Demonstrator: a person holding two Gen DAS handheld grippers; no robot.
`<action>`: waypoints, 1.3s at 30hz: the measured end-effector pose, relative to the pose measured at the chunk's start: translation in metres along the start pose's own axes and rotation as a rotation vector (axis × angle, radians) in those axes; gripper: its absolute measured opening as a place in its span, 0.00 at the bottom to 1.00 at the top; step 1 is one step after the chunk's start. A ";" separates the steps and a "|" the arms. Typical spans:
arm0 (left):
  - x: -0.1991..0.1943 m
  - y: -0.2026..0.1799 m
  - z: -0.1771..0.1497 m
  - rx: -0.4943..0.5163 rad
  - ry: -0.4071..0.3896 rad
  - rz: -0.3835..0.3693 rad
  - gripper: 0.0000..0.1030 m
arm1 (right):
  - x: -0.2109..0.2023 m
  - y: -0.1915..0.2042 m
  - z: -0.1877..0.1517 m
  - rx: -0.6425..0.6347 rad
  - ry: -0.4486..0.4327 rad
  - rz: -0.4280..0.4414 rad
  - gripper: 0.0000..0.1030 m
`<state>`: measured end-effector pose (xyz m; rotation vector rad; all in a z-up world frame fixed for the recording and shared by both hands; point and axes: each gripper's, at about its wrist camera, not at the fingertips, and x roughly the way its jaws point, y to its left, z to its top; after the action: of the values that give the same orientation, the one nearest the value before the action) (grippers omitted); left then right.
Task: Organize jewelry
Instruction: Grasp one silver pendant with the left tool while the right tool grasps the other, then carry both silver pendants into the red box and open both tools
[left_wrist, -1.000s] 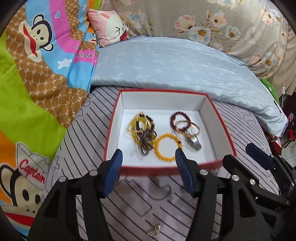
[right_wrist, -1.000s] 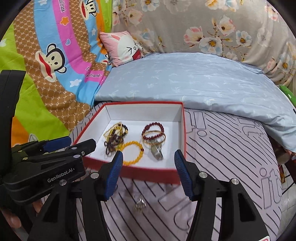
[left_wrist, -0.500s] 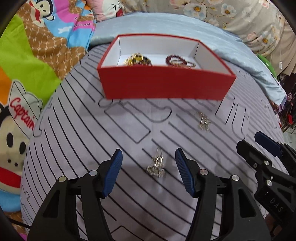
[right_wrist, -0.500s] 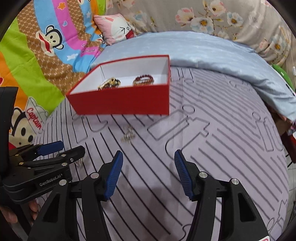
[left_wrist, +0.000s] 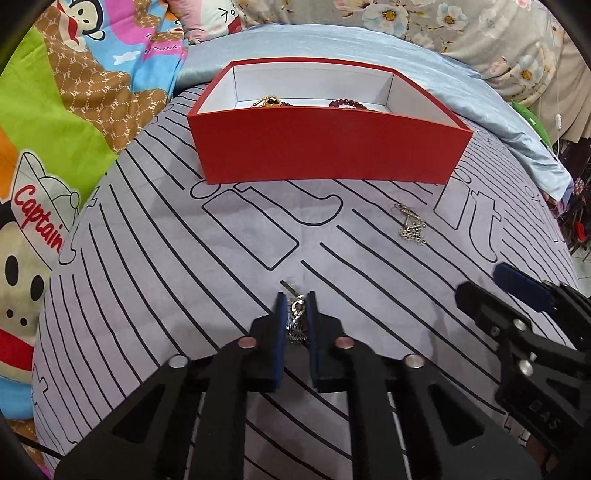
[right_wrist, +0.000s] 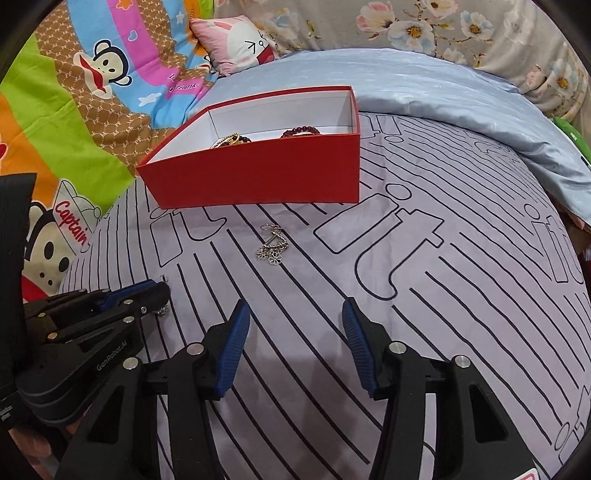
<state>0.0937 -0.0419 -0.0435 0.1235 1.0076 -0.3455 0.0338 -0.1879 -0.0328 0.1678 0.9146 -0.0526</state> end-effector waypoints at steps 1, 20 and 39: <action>-0.001 0.000 0.000 -0.002 0.000 -0.008 0.07 | 0.002 0.000 0.002 0.003 0.003 0.007 0.43; -0.006 0.021 0.011 -0.048 -0.003 -0.026 0.07 | 0.048 0.022 0.035 -0.074 0.023 -0.005 0.10; -0.026 0.018 0.022 -0.044 -0.038 -0.022 0.07 | 0.008 0.016 0.037 -0.048 -0.039 0.032 0.03</action>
<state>0.1052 -0.0247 -0.0107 0.0660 0.9785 -0.3446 0.0695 -0.1778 -0.0156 0.1366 0.8733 -0.0042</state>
